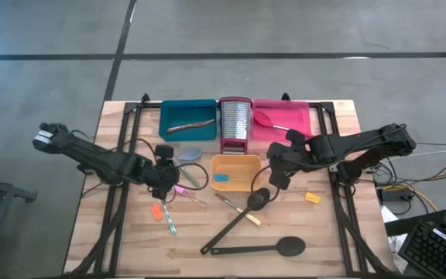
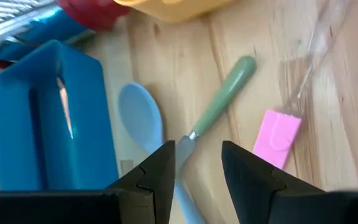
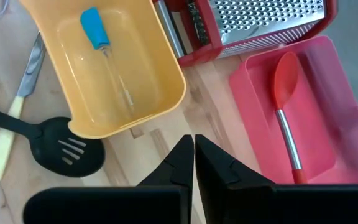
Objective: Pick & Place Kitchen Items
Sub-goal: Put the green table knife into the blue bin
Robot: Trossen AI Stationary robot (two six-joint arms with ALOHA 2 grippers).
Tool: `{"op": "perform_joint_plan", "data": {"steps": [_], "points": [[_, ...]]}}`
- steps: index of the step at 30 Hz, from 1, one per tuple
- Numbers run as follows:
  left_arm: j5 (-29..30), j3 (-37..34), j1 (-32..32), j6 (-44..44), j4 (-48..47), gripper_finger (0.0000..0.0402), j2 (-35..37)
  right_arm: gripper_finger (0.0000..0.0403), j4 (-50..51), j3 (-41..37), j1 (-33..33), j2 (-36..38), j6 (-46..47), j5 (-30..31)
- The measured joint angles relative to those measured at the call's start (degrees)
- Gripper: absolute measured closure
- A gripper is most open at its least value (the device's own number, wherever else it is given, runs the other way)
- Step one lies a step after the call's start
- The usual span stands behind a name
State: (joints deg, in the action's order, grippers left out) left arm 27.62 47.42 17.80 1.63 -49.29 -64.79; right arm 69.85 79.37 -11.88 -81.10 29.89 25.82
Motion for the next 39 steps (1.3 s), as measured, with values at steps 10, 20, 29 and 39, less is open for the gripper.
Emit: {"op": "perform_joint_plan", "data": {"steps": [10, 20, 29, 39], "points": [[-0.2, 0.0, -0.2, 3.4, 2.3, 0.0266, -6.6, 0.0394, 0.0, 0.0, 0.0, 0.0, 0.0, 0.0], [-3.3, 0.0, -3.7, 11.2, 8.3, 0.0266, -12.6, 0.0394, -0.1, 0.0, 0.0, 0.0, 0.0, -0.1], [-9.9, 0.0, -11.4, 14.9, 8.5, 0.0266, -15.1, 0.0394, -0.1, 0.0, 0.0, 0.0, -0.1, -0.1], [-14.9, 0.0, -15.7, 20.6, 9.5, 0.0266, -19.1, 0.0394, -0.1, 0.0, 0.0, 0.0, -0.3, -0.1]]}}
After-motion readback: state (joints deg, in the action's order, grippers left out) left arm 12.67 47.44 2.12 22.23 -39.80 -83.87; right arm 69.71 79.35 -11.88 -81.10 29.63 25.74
